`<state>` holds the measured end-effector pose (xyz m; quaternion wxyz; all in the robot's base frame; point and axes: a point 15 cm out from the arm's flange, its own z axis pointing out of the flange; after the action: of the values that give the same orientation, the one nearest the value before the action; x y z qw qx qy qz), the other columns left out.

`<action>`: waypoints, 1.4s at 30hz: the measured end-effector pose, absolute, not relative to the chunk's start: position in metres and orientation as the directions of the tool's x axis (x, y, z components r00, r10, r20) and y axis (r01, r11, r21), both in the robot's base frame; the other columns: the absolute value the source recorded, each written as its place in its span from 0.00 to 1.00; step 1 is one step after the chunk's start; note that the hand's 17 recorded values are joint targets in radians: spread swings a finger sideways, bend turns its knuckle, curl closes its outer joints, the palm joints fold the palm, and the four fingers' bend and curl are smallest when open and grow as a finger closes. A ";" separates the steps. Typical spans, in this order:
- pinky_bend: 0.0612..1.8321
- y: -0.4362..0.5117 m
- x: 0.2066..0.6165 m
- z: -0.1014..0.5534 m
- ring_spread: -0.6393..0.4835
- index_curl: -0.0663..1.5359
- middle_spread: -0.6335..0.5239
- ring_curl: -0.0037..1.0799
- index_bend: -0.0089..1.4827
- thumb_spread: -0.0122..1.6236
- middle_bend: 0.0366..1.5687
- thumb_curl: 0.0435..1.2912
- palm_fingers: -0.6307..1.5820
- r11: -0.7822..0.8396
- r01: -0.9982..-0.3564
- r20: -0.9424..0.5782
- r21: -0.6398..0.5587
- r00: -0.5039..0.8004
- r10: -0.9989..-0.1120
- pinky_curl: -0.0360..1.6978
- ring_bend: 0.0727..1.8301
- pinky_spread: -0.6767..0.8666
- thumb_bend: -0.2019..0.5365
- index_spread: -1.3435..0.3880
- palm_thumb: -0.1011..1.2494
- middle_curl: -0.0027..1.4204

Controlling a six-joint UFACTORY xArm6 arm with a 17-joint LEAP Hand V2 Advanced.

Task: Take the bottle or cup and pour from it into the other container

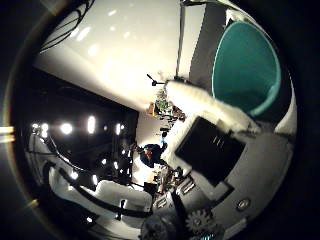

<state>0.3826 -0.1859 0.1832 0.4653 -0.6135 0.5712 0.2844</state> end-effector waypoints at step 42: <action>0.83 -0.179 0.424 0.323 0.35 0.77 0.24 0.80 0.61 0.48 0.77 0.49 0.57 0.085 -0.937 -0.869 -0.338 0.276 -0.411 0.59 0.87 0.32 0.24 0.50 0.77 0.85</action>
<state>0.4239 -0.1794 0.3227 0.4998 -0.6230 0.5412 0.2631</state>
